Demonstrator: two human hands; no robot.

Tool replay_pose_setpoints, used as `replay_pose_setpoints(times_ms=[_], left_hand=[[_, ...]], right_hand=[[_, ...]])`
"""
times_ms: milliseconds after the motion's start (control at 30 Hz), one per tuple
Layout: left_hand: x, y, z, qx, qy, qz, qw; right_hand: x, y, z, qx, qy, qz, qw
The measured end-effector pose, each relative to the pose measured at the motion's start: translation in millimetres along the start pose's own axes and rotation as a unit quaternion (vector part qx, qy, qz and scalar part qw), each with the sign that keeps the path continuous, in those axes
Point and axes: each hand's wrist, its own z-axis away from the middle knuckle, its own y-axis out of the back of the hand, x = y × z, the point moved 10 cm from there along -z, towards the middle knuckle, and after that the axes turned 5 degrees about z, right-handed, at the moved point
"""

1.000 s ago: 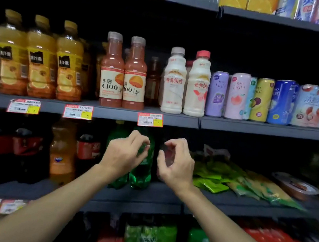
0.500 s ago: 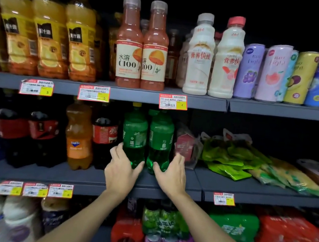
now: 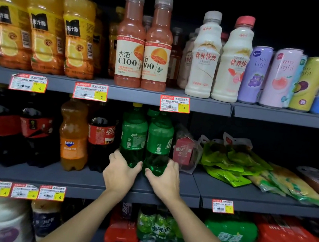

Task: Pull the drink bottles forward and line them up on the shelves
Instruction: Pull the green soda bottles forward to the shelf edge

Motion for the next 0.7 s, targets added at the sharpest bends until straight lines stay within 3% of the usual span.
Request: replay_pose_setpoints(times_ms=[233, 400, 500, 700], left_hand=[[-0.9, 12.4, -8.1, -0.068, -0.056, 0.051, 0.995], [-1.0, 15.1, -12.7, -0.133, -0.097, 0.032, 0.986], [4.3, 15.7, -5.9, -0.118, -0.093, 0.018, 0.989], [6.6, 12.0, 5.1, -0.055, -0.058, 0.036, 0.996]], right_hand=[[7.1, 14.0, 13.9, 0.03, -0.045, 0.004, 0.999], [13.9, -1.0, 11.4, -0.094, -0.067, -0.123, 0.986], [12.5, 0.5, 12.7, -0.099, -0.056, -0.1, 0.989], [10.6, 14.8, 16.8, -0.028, -0.025, -0.064, 0.997]])
